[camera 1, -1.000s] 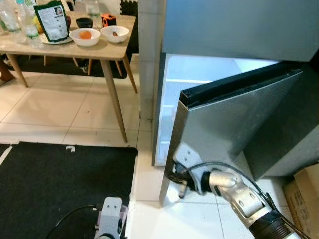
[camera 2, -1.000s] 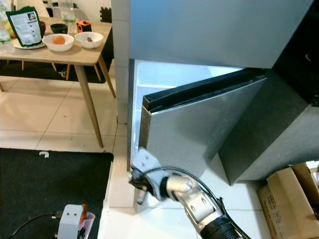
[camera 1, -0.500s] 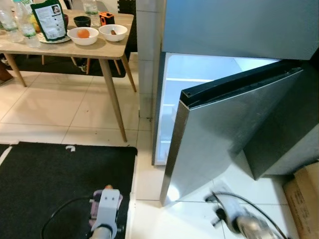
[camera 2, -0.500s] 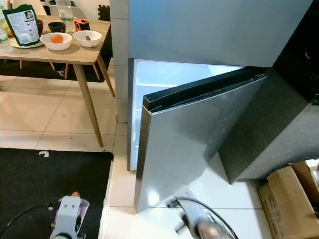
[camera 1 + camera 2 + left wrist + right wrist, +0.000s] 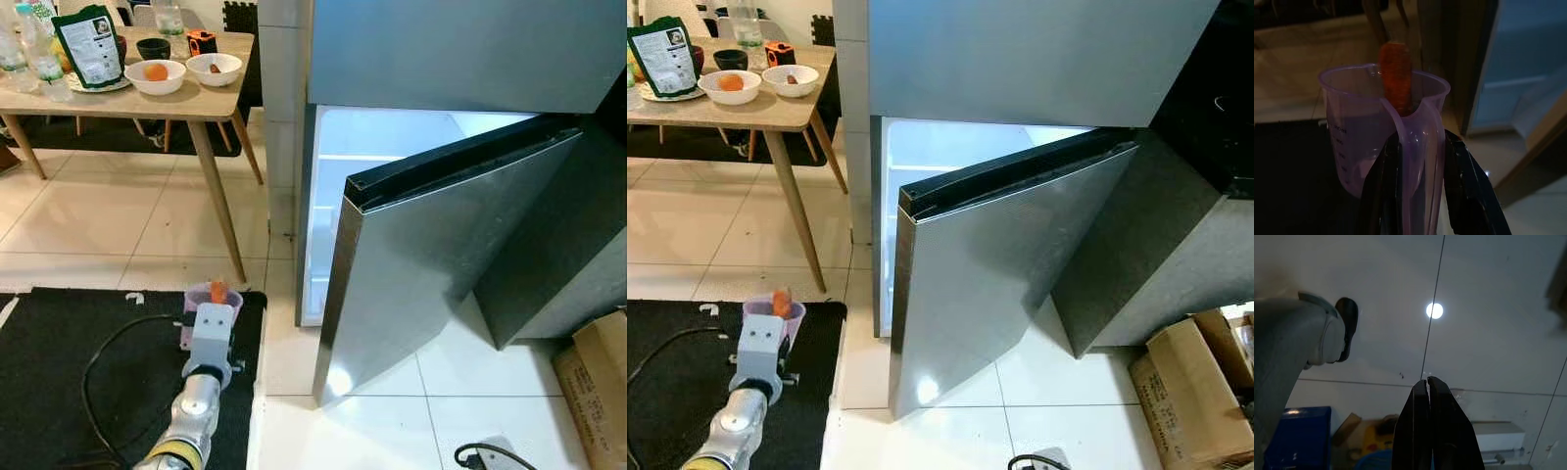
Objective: Restocking fridge
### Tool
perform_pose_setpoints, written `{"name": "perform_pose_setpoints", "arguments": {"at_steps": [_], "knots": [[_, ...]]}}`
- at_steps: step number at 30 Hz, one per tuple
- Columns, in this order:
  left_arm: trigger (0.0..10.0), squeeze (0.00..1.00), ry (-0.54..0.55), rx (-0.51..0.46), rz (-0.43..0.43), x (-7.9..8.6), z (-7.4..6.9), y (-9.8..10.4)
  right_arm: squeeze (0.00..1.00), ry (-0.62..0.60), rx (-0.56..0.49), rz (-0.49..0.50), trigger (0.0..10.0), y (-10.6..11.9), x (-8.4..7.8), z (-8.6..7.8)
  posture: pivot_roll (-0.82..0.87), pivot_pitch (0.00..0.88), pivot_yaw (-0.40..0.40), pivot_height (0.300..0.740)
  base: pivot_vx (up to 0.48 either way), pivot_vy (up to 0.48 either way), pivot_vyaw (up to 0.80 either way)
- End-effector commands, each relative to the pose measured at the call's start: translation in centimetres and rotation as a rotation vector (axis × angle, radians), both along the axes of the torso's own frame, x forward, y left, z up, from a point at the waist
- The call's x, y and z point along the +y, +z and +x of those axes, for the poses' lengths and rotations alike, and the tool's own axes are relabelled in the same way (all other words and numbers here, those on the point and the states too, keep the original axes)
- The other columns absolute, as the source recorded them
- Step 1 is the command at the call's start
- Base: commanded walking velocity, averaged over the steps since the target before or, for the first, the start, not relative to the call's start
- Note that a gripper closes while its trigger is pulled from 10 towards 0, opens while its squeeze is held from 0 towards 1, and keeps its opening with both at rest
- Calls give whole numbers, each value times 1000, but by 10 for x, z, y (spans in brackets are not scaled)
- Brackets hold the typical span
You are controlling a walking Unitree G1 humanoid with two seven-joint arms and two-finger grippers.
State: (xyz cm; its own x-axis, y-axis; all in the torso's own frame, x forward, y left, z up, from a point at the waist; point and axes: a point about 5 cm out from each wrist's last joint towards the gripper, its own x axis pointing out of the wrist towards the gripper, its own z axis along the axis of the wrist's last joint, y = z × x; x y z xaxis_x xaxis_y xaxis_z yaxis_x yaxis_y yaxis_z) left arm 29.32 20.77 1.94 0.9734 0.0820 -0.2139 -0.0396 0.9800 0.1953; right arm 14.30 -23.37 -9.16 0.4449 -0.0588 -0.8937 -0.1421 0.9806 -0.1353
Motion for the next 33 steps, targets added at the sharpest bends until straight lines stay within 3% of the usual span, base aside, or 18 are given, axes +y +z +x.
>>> {"name": "perform_pose_setpoints", "arguments": {"at_steps": [1, 4, 5, 10, 13, 14, 16, 19, 33], "knots": [[10000, 0, -8, -91, -12, 5, 11, 18, 0, -10, 15, -11, 10000, -3, -1, -7, -50, 52, -51, 740, 0, 0, 0], [10000, 0, -123, -244, -64, -7, 33, 52, 0, -4, 12, -13, 10000, -4, 2, -8, -51, 51, -49, 740, 0, 0, 0], [10000, 0, -123, -244, -64, -7, 33, 52, 0, -4, 12, -13, 10000, -4, 2, -8, -51, 51, -49, 740, 0, 0, 0], [10000, 0, -257, -431, -96, -27, 54, 97, 0, 2, 7, -17, 10000, -3, 2, -7, -50, 53, -50, 740, 0, 0, 0], [10000, 0, -356, -483, -132, -42, 60, 113, 0, 9, 8, -20, 10000, -3, 2, -7, -51, 55, -49, 740, 0, 0, 0], [10000, 0, -356, -483, -132, -42, 60, 113, 0, 9, 8, -20, 10000, -3, 2, -7, -51, 55, -49, 740, 0, 0, 0], [10000, 0, -492, -484, -152, -61, 59, 117, 0, 15, 9, -21, 10000, -4, 3, -7, -53, 52, -49, 740, 0, 0, 0], [10000, 0, -588, -486, -170, -75, 57, 119, 0, 19, 11, -22, 10000, -4, 4, -8, -54, 55, -48, 740, 0, 0, 0], [10000, 0, -763, -453, -279, -107, 43, 111, 0, 36, 16, -27, 10000, -5, 5, -11, -43, 57, -45, 740, 0, 0, 0]]}}
